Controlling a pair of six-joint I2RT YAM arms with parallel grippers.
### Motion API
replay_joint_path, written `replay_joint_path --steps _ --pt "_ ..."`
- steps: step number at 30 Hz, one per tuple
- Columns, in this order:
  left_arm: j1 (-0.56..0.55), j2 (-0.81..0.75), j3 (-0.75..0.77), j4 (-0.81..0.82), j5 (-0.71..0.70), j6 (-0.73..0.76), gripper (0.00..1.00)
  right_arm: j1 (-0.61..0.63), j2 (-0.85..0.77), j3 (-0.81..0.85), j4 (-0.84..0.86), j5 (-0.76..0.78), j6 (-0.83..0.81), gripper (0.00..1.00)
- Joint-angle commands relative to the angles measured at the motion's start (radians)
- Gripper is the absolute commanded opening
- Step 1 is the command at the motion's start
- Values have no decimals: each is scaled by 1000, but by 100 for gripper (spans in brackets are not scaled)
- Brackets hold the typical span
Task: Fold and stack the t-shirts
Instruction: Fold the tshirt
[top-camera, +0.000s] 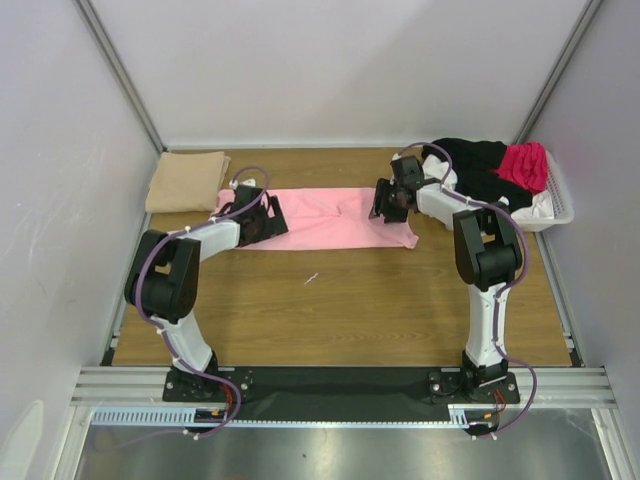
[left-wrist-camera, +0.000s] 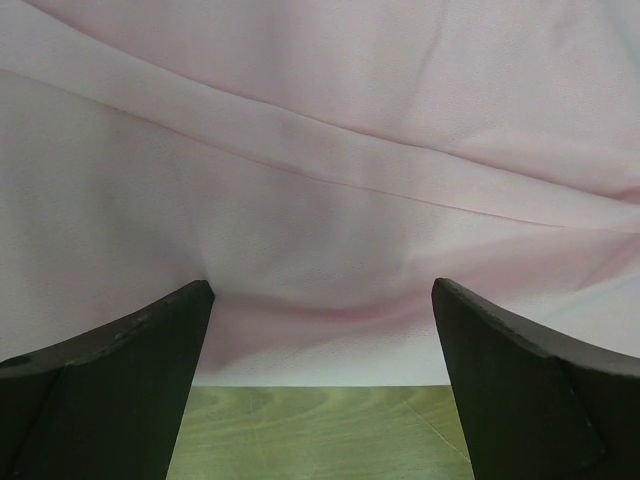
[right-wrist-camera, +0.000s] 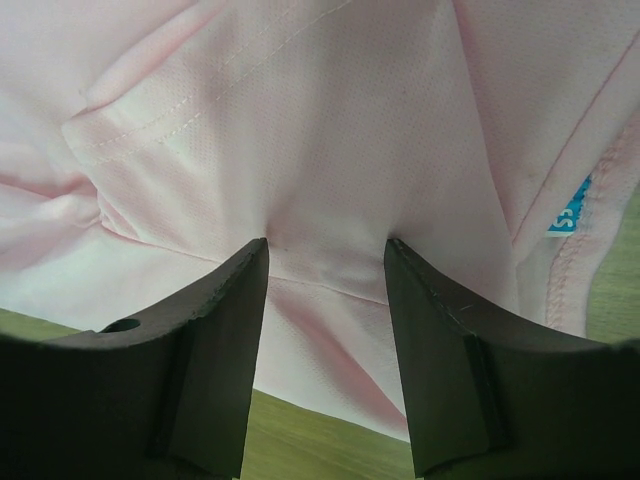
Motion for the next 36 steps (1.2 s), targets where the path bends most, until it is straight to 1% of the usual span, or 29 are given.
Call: replay_joint_path --steps 1,5,9,10,16,17,19,22,27,28,30,31,36 --pt "-10 -24 -54 -126 14 -95 100 -21 38 25 -39 52 -37 56" --pt "-69 -49 -72 -202 -17 -135 100 -41 44 41 -12 52 -39 56" --pt "-125 -90 -72 -284 -22 -167 100 -37 82 100 -19 68 -55 56" --pt "-137 -101 -92 -309 -19 -179 100 -38 90 120 -19 69 -57 56" --pt "-290 -205 -208 -361 -16 -316 100 -40 151 183 -1 57 -54 56" --pt "-336 -215 -224 -361 -12 -349 100 -37 160 197 4 58 -49 56" --pt "-381 -233 -241 -390 -11 -385 100 -24 191 208 30 60 -43 56" --pt "-476 -247 -247 -426 -11 -393 100 12 229 258 37 66 -40 56" --pt "-559 -212 -273 -357 84 -374 100 72 300 393 12 74 -48 56" --pt "-589 -203 -273 -346 119 -362 100 81 326 410 7 74 -49 56" --pt "-622 -176 -264 -317 145 -348 100 106 349 453 5 72 -49 56" --pt "-648 -169 -253 -302 187 -327 100 115 358 467 4 72 -48 56" --pt "-708 -91 -212 -220 268 -264 100 149 453 582 1 32 -40 57"
